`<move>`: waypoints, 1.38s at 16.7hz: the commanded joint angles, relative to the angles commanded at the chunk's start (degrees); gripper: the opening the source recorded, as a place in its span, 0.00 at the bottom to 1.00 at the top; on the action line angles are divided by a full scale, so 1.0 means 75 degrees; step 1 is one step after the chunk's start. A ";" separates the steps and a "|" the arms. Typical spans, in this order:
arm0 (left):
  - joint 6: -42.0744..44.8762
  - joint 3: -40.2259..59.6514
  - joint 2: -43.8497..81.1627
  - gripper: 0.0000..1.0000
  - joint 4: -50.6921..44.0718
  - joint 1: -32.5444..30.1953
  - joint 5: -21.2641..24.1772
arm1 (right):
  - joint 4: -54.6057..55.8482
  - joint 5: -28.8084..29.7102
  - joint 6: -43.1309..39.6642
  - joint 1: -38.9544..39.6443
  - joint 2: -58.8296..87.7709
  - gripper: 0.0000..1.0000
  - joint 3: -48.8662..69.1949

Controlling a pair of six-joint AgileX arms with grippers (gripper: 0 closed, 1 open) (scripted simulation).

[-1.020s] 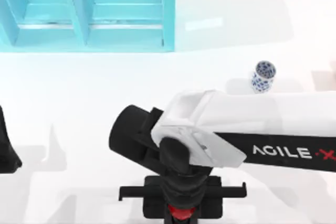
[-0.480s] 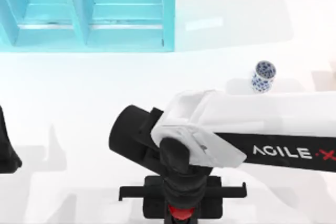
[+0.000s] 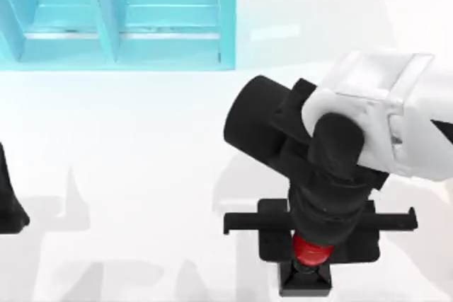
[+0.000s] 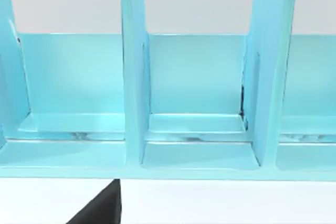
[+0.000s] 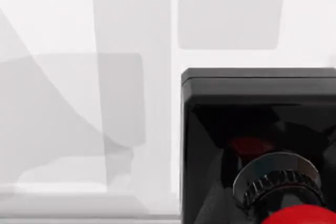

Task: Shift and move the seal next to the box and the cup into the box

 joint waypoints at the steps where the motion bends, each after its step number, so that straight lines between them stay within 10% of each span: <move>1: 0.0000 0.0000 0.0000 1.00 0.0000 0.0000 0.0000 | -0.0286 0.0000 -0.0158 -0.0150 -0.0344 0.00 -0.0063; 12: 0.0000 0.0000 0.0000 1.00 0.0000 0.0000 0.0000 | -0.1024 -0.0004 -0.0968 -0.0919 -0.0420 0.00 0.0400; 23: 0.0000 0.0000 0.0000 1.00 0.0000 0.0000 0.0000 | -0.2487 0.0013 -0.5728 -0.5744 0.2805 0.00 0.5185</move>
